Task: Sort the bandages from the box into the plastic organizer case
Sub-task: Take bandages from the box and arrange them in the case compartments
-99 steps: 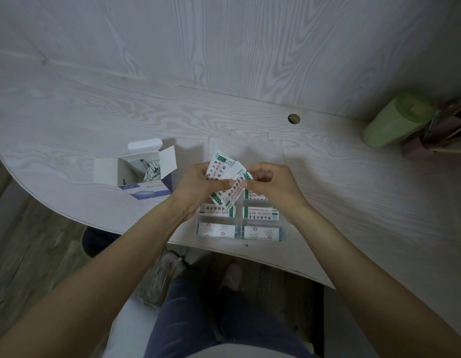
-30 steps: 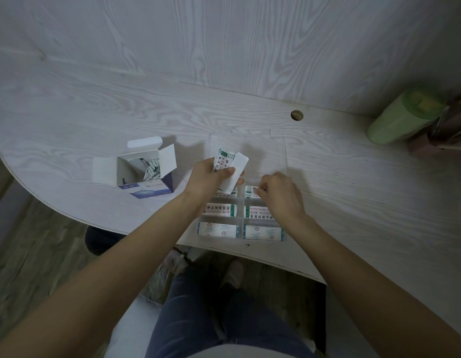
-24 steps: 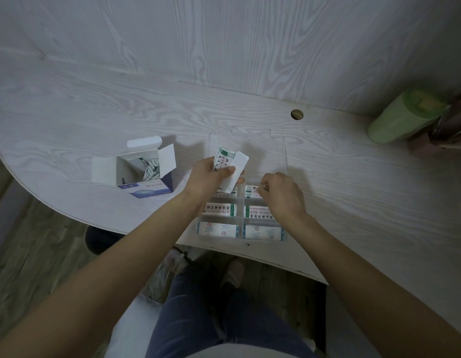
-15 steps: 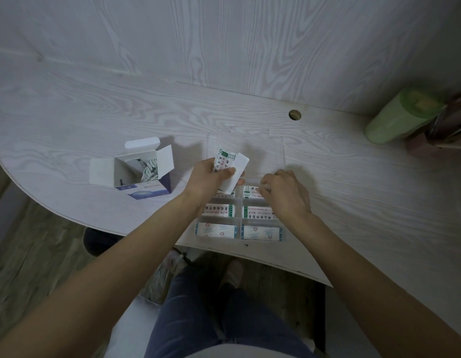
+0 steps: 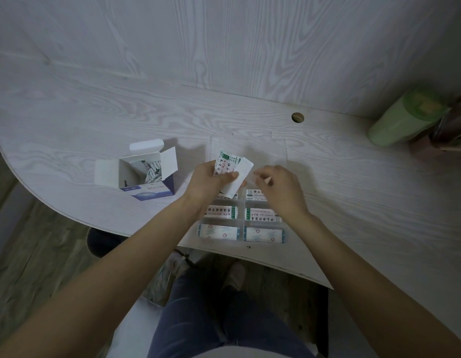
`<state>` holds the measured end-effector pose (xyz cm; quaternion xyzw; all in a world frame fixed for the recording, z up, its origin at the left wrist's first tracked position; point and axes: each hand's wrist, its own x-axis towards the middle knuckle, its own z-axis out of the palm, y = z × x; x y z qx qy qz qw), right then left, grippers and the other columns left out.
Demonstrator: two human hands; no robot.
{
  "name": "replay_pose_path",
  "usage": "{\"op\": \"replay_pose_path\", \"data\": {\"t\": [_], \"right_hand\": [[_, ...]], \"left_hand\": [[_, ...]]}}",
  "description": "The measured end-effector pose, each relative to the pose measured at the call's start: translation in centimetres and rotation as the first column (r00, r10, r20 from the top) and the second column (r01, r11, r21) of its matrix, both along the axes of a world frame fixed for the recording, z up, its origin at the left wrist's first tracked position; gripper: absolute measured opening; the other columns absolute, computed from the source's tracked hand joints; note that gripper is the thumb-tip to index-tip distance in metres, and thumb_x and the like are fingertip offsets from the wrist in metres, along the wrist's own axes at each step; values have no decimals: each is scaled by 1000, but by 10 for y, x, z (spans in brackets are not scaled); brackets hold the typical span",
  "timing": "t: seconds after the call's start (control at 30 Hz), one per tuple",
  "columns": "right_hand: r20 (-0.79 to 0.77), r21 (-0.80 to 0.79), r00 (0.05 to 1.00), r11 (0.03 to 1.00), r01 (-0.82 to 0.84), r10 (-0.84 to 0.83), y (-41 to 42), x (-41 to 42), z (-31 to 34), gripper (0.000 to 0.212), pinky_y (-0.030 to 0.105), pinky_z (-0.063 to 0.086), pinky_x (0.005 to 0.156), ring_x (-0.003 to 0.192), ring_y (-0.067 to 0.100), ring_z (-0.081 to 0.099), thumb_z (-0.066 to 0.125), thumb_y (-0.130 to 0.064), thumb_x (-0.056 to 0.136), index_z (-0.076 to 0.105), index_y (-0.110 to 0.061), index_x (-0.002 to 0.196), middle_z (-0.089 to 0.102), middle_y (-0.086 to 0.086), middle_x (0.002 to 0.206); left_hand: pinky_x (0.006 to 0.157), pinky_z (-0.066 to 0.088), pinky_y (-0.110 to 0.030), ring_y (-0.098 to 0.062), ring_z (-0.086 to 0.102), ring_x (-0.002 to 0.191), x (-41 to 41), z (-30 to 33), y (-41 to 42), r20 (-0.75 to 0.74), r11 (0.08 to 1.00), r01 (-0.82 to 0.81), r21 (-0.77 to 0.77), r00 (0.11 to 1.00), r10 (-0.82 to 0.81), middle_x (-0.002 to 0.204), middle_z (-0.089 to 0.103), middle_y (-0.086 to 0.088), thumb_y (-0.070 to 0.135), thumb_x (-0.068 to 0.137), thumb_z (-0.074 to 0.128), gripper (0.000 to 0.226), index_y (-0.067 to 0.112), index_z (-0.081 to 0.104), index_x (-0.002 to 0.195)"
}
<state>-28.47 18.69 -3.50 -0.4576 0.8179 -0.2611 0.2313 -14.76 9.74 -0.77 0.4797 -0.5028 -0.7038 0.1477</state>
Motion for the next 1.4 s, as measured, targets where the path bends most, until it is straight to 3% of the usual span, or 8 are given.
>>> {"op": "replay_pose_path", "data": {"t": [0.13, 0.27, 0.37, 0.53, 0.7, 0.8, 1.17, 1.4], "right_hand": [[560, -115, 821, 972, 207, -108, -7, 1, 30, 13, 9, 39, 50, 57, -3, 55, 59, -21, 93, 70, -14, 91, 63, -12, 69], [682, -46, 711, 960, 277, -173, -3, -3, 31, 18, 17, 34, 44, 50, 7, 53, 60, -27, 92, 71, -15, 83, 65, -2, 69], [699, -80, 701, 959, 272, -141, 2, -6, 26, 9, 16, 40, 44, 48, 6, 57, 64, -5, 87, 71, -10, 84, 66, -4, 59], [896, -60, 411, 873, 483, -166, 7, -20, 20, 9, 19, 55, 71, 77, 18, 70, 60, -4, 90, 67, -1, 85, 70, 10, 80], [627, -40, 753, 957, 287, -200, 17, -33, 0, 12, 18, 50, 75, 88, 17, 66, 67, 0, 84, 66, -10, 91, 69, 7, 92], [467, -12, 867, 979, 204, -174, 20, -37, -11, 17, 14, 47, 77, 89, 12, 65, 69, -1, 83, 69, -16, 91, 69, 0, 92], [54, 4, 998, 1000, -29, 28, 18, -29, -21, 11, -3, 35, 66, 77, 8, 53, 63, 0, 86, 71, -6, 91, 61, 1, 87], [-74, 52, 988, 990, -131, 134, 17, -26, -29, 7, 30, 44, 72, 88, 20, 54, 65, -6, 86, 69, -9, 90, 55, 0, 83]], "left_hand": [[63, 55, -22, -14, 66, 82, -3, 0, 1, 34, 999, 42, -31, 999, -41, 100, 68, -5, 4, 82, 69, 24, 14, 65, 104], [60, 55, -20, -13, 67, 79, -7, 1, 1, 12, 998, 47, -40, 999, -47, 96, 70, -3, 4, 80, 70, 22, 15, 67, 98], [60, 54, -21, -9, 66, 70, -7, 1, 2, -4, 994, 82, -73, 997, -83, 84, 71, 3, 11, 83, 68, 9, 18, 67, 89], [54, 54, -20, -7, 69, 62, -3, -3, -1, -8, 998, -39, -42, 999, 39, 81, 72, 4, 18, 93, 57, 10, 13, 63, 99], [62, 58, -24, -10, 71, 67, 1, -4, -4, -10, 997, -66, -32, 998, 66, 89, 71, -1, 17, 95, 54, 15, 11, 59, 107], [59, 57, -22, -9, 70, 65, -1, -2, -3, -24, 998, -59, -31, 998, 59, 87, 71, -2, 15, 95, 54, 8, 13, 60, 100], [53, 53, -18, -7, 69, 62, -6, -1, 1, -45, 998, -34, -54, 998, 32, 82, 70, 3, 16, 94, 55, 5, 18, 60, 94], [55, 55, -19, -9, 70, 63, -10, 1, 2, -31, 998, -14, -66, 999, 12, 82, 71, 2, 16, 95, 55, 5, 17, 60, 95]]}}
